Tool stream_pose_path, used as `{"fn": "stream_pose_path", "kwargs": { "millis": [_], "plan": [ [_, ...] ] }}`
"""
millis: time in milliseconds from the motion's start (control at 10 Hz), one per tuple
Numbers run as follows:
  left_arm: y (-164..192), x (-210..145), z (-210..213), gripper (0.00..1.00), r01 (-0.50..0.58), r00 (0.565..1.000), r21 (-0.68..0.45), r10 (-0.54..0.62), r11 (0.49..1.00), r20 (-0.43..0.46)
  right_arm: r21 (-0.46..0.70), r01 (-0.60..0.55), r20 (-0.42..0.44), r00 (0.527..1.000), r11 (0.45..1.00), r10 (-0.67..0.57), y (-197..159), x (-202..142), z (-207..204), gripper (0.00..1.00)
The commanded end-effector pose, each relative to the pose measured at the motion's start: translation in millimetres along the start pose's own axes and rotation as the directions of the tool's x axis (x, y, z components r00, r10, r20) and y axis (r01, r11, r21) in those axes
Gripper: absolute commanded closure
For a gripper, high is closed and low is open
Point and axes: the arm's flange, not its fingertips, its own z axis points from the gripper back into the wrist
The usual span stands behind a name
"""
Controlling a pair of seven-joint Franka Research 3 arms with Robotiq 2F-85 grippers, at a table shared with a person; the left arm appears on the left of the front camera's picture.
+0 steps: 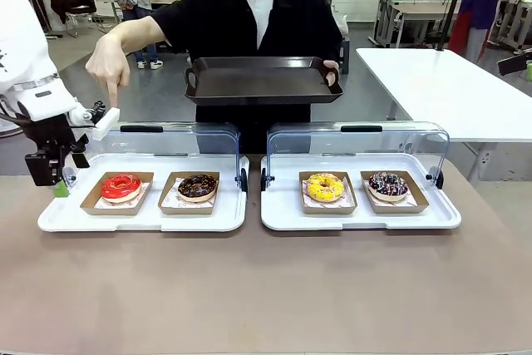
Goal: Provide the desired donut to the person.
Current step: Pick up and lift the Paper togo box containing the Donut pointed at by the person.
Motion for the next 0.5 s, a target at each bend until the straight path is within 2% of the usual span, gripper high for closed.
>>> {"fn": "stream_pose_path", "kwargs": {
  "millis": [0, 100, 400],
  "plan": [
    [13.1, -2.1, 14.3, 0.00, -0.013, 0.997, 0.071, 0.007, 0.997, 0.077, 0.003, -0.007, 0.012, 1.000, 1.000, 0.007, 0.2, 1.7, -0.7, 0.00],
    [0.0, 0.0, 0.0, 0.00, 0.000, 1.000, 0.000, 0.000, 1.000, 0.000, 0.003, -0.007, 0.012, 1.000, 1.000, 0.007, 0.2, 1.7, -0.7, 0.00],
    [0.0, 0.0, 0.0, 0.00, 0.000, 1.000, 0.000, 0.000, 1.000, 0.000, 0.003, -0.007, 0.012, 1.000, 1.000, 0.007, 0.2, 1.7, -0.7, 0.00]
  ]
}}
